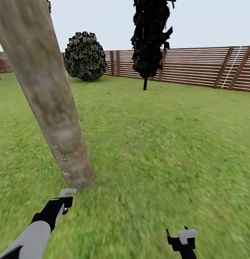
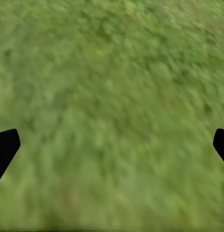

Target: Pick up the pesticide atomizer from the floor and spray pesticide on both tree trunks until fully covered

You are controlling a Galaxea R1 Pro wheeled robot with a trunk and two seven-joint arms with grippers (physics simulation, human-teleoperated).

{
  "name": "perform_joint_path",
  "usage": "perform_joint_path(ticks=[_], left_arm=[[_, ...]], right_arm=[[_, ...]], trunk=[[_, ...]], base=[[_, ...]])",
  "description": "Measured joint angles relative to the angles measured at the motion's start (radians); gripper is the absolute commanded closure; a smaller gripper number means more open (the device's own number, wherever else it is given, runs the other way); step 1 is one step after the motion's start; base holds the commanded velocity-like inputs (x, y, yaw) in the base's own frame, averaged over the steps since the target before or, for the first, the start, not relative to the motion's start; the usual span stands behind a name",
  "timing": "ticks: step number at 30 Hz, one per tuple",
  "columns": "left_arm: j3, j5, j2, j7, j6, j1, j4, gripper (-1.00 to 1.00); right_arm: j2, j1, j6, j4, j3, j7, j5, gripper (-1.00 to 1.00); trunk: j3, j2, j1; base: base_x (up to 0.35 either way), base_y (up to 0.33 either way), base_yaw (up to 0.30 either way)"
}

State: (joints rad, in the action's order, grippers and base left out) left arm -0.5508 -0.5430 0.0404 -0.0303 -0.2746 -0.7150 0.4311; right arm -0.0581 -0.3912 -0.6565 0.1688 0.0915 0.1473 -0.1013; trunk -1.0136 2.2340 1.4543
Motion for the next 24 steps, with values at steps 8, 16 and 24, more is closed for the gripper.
perform_joint_path(ticks=[8,16,24], left_arm=[[0.0,0.0,-0.002,0.004,0.001,0.0,-0.002,1.0],[0.0,0.0,-0.004,0.006,0.002,0.001,-0.003,1.0],[-0.001,0.0,-0.002,0.006,0.002,0.0,-0.002,1.0]], right_arm=[[0.001,0.0,0.0,0.0,0.0,0.0,0.0,-1.0],[0.001,0.0,0.0,0.0,0.001,0.0,0.0,-1.0],[0.001,0.0,0.0,0.0,0.001,0.0,0.0,-1.0]], trunk=[[0.0,0.0,0.0],[0.0,0.0,0.0],[0.0,0.0,0.0]], base=[[-0.073,-0.068,0.261],[0.054,-0.231,0.025],[0.002,-0.269,0.0]])
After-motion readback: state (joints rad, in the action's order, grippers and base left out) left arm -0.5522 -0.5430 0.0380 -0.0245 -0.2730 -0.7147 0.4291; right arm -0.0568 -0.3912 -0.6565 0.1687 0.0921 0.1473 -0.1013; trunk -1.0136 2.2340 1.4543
